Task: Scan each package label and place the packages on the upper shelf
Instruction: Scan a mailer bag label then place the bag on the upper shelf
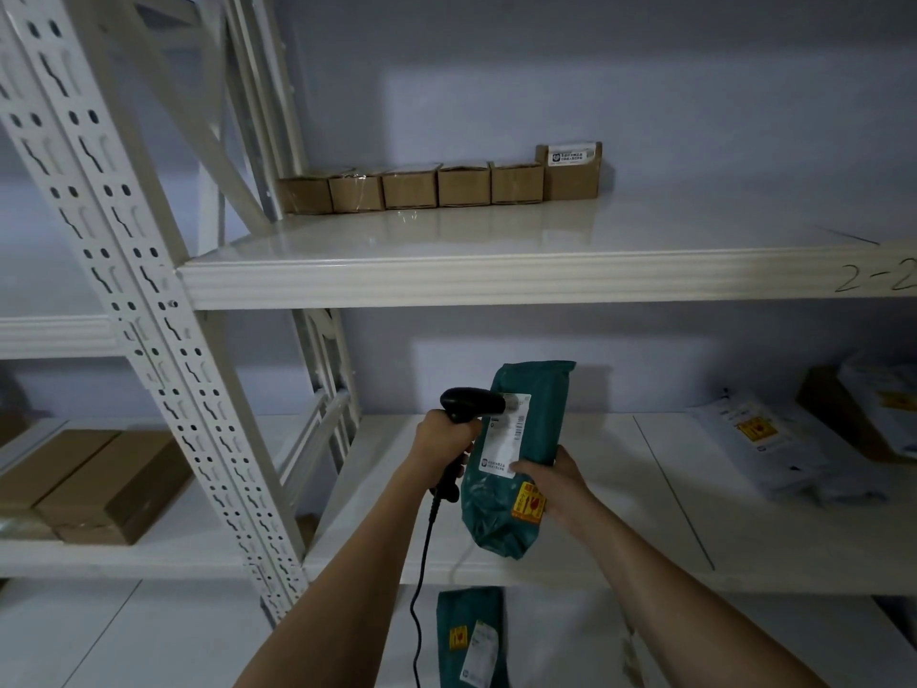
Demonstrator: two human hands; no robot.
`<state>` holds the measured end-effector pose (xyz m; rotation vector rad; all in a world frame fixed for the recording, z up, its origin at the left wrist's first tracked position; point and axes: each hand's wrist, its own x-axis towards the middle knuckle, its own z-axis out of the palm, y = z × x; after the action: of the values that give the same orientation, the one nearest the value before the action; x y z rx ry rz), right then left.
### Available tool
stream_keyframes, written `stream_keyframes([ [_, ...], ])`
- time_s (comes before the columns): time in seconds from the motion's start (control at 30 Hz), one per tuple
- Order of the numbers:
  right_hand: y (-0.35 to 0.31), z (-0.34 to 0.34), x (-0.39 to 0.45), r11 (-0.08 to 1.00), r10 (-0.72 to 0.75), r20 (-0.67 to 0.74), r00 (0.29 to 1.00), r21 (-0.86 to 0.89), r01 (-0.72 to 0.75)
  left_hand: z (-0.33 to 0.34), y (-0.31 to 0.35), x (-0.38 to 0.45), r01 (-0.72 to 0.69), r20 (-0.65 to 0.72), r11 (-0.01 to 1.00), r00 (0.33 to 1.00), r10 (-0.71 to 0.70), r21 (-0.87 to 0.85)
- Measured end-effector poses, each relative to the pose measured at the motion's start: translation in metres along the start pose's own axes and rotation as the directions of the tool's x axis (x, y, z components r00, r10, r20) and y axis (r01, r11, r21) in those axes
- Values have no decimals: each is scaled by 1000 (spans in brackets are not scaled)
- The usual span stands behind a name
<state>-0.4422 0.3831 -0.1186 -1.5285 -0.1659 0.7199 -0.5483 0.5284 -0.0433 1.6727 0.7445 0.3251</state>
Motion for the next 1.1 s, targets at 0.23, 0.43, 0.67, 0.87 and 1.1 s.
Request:
stream_keyframes([
  [0.23,1,0,0,1000,20,3,1000,4,-20,0,-3,4,19,-16,1000,1000,-20,-20],
  [0.43,3,-1,1,998,26,0,1000,51,-26,-5,-13,11,51,-37,998,998,-52,-37],
  [0.67,6,-7,10,990,81,3,997,119,-81,-16,-67,24,222,-7,928,972,-235,-298],
  [0.87,18,-21,20,984,153,-39,987,93,-149,-23,-129,39,336,-224,888,883,-413,-314],
  [1.1,42,-30,32,964,252,-82,964,108,-243,-18,-162,54,397,-250,879,852,-460,-262],
])
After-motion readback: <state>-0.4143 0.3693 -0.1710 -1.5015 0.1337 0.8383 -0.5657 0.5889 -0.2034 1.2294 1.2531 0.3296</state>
